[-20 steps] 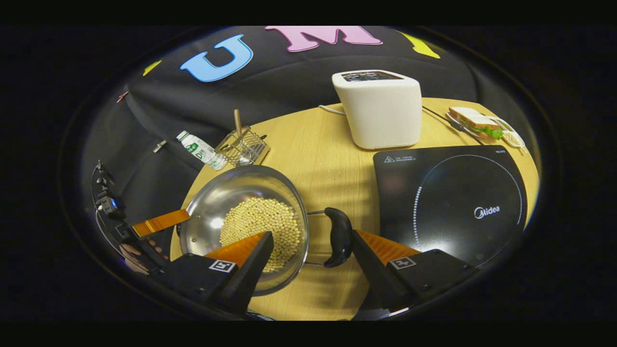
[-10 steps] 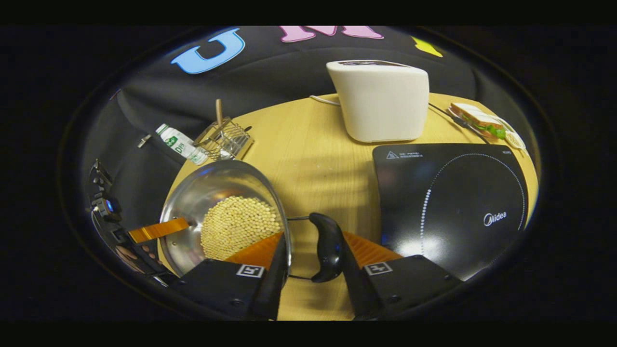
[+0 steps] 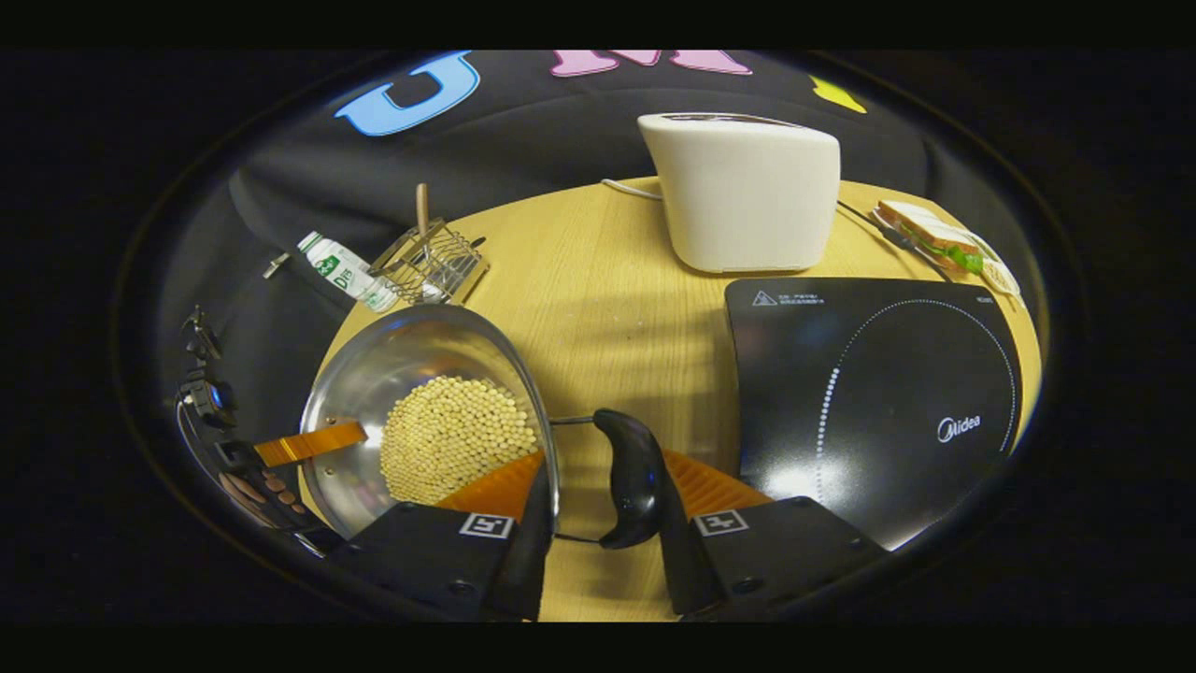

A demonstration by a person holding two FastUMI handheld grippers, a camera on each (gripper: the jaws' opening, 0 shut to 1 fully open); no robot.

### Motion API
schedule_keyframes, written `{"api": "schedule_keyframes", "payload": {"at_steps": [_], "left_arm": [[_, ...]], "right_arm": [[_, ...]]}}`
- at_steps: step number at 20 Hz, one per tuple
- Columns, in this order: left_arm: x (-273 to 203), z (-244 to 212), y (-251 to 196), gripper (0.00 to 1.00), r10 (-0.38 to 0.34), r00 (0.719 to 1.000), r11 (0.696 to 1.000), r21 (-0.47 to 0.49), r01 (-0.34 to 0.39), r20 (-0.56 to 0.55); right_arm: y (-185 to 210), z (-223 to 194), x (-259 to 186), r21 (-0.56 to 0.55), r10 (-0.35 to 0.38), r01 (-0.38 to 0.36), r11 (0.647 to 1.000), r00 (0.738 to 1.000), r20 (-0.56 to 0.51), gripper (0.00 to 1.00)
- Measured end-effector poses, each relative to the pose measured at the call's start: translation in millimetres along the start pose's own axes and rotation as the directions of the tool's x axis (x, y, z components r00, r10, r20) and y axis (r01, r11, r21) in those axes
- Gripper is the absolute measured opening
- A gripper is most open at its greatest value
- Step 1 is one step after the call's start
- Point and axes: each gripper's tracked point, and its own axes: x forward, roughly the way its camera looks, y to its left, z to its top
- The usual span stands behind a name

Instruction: First push the handle of the pot to place it horizontally, then grasp the pot with both hands and set it on the induction cooktop.

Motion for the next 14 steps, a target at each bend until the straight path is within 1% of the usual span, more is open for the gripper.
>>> {"api": "schedule_keyframes", "payload": {"at_steps": [1,2,5,8,9,10,11,12,13,14], "left_arm": [[0.2,-2.9,-0.2,0.60,0.004,1.000,1.000,0.008,-0.004,-0.005],[-1.9,-5.2,1.2,0.60,0.009,1.000,1.000,0.014,-0.008,-0.009],[-9.8,-16.1,3.0,0.58,0.026,0.999,1.000,0.014,-0.025,-0.021],[-24.7,-29.0,0.9,0.58,0.046,0.998,0.998,-0.029,-0.048,-0.042],[-30.1,-35.2,-1.7,0.57,0.053,0.997,0.998,-0.030,-0.054,-0.055],[-35.8,-36.4,-5.6,0.58,0.056,0.997,0.998,-0.024,-0.057,-0.052],[-41.9,-35.7,-10.6,0.57,0.058,0.997,0.998,-0.015,-0.059,-0.044],[-49.3,-34.5,-16.0,0.57,0.060,0.997,0.998,-0.004,-0.060,-0.038],[-55.0,-32.6,-22.7,0.55,0.060,0.998,0.998,0.004,-0.059,-0.029],[-60.2,-30.6,-30.4,0.57,0.056,0.998,0.998,0.013,-0.056,-0.024]], "right_arm": [[0.0,-2.2,2.2,0.003,-0.011,0.011,1.000,1.000,0.005,0.55],[-0.1,-3.1,-2.4,-0.014,-0.014,0.014,1.000,1.000,0.002,0.52],[-0.3,-15.2,-11.7,-0.030,-0.021,0.020,0.999,1.000,-0.013,0.52],[-1.4,-22.0,-28.0,-0.044,-0.022,0.021,0.999,1.000,-0.015,0.52],[-2.7,-24.6,-34.5,-0.046,-0.022,0.022,0.999,1.000,-0.019,0.52],[-3.9,-25.2,-40.4,-0.039,-0.021,0.021,0.999,1.000,-0.018,0.52],[-5.5,-25.3,-46.6,-0.033,-0.017,0.017,0.999,1.000,-0.014,0.48],[-6.9,-24.4,-54.0,-0.027,-0.014,0.014,1.000,1.000,-0.010,0.51],[-9.3,-22.0,-60.8,-0.024,-0.012,0.012,1.000,1.000,-0.003,0.52],[-12.4,-20.1,-70.1,-0.020,-0.010,0.010,1.000,1.000,0.005,0.52]]}}
